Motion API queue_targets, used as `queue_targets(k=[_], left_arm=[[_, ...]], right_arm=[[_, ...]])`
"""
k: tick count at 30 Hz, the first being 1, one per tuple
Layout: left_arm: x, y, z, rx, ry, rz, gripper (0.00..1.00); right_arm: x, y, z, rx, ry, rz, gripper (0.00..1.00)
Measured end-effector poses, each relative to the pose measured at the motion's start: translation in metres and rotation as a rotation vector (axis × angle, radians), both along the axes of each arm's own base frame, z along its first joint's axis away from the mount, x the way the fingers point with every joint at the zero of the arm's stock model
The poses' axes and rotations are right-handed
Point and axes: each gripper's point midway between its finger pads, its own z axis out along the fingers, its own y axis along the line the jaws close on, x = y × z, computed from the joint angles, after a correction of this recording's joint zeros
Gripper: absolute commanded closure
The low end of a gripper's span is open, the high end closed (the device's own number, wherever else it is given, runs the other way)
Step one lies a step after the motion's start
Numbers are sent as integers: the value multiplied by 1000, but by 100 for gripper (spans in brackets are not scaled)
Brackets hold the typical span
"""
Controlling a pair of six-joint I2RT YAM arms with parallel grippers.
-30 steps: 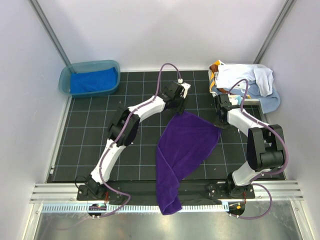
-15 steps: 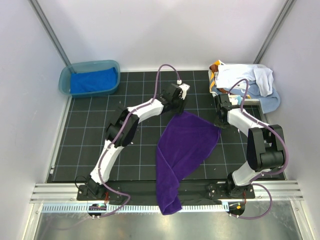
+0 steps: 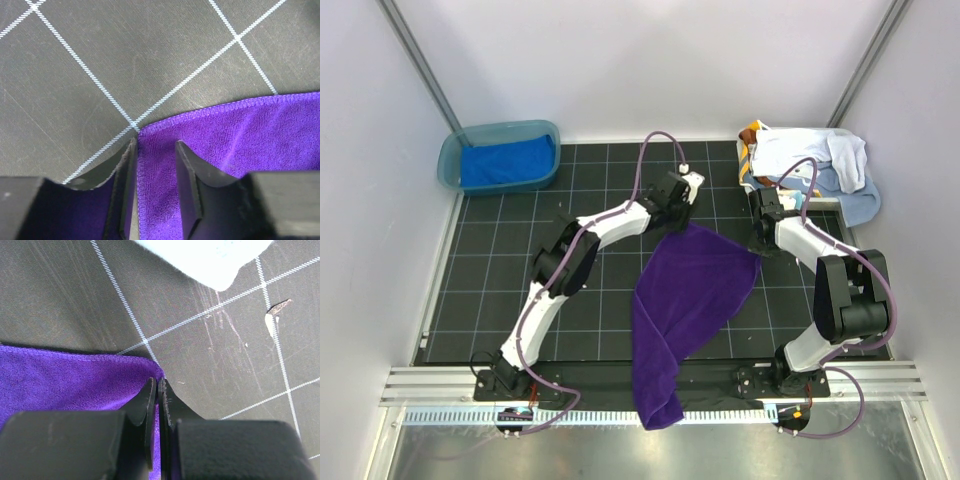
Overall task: Fold and stack the towels
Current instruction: Flatten out the crumpled towel
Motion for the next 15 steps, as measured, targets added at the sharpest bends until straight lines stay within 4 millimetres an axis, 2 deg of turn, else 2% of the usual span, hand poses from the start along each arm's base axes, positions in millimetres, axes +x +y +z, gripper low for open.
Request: queue_targets(k=[6,9,13,15], left_arm=[[-5,0,-2,30,-2,-2,82],[-7,-2,-1,32,-2,-9,100],[-6,-1,0,47,-13,13,100],[-7,7,2,78,-14,46,100]], right_arm=[[0,1,0,7,-1,3,99],[0,2,0,13,-1,5,99],[2,6,2,33,-6,15,99],[7,11,11,55,-29,29,99]])
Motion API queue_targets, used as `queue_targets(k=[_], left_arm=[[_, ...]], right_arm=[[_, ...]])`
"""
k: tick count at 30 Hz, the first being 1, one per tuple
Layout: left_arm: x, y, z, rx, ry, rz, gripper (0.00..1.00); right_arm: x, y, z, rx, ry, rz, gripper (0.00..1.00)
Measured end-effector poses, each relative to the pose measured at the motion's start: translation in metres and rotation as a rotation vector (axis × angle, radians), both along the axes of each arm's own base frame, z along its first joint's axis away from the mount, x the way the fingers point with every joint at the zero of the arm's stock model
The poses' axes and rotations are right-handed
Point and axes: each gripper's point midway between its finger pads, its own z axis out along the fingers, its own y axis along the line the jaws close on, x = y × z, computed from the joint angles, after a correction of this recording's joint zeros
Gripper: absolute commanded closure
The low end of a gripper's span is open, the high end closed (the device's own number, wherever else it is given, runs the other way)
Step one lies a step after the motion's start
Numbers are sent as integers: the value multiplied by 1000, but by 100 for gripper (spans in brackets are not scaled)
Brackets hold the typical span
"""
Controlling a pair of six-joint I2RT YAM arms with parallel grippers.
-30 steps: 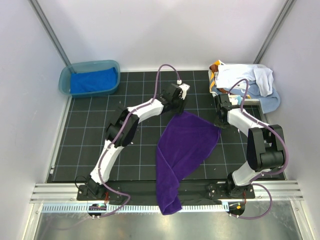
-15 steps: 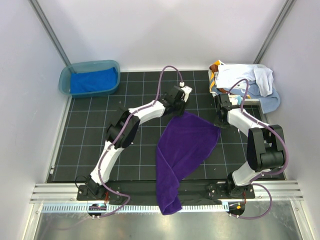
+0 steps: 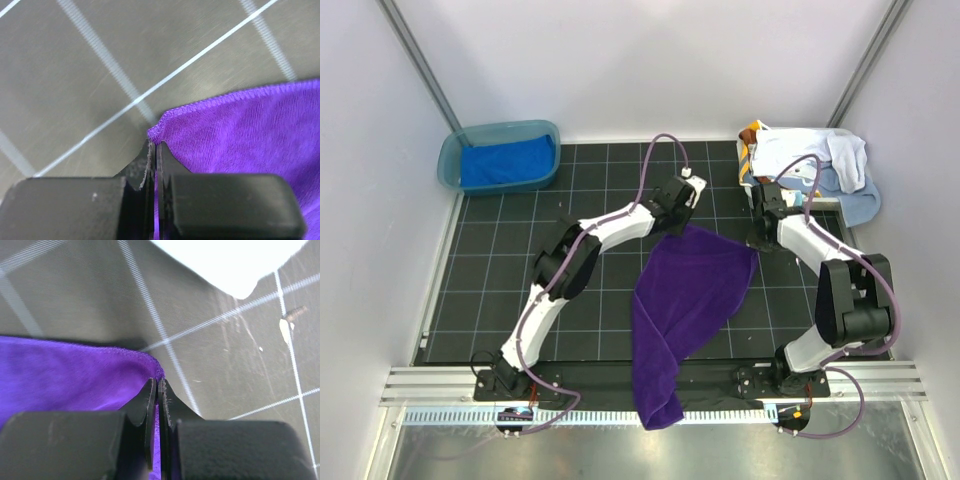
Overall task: Fold and stack the towels
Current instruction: Flatten out the crumpled towel
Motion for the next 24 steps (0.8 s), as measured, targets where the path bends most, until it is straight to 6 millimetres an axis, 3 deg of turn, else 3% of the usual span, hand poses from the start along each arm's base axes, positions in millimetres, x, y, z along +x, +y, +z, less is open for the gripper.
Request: queue_targets(k=[3,6,8,12,15,18,20,24], left_arm=[[-3,20,10,59,-17,64,100],[-4,42,44,85,-65,146,100],[-6,56,86,63,-119,201,100],[-18,85,203,-65,-272,301,100],[-47,112,288,-188,-389,349,100],[-89,132,348,-287,-464,331,100],[-123,140,382,-348,-504,281,100],[-176,153,430,-442,-545,178,100]], right_arm=[[12,12,28,46,-75,37,99],[28,31,75,103,-202,98,99],[35,45,116,148,-301,145,99],[34,70,199,244,-488,243,99],[22,85,256,306,-613,318,99],[1,101,316,372,-730,407,99],[-14,109,354,410,-805,462,99],[-50,118,429,471,-949,558,99]])
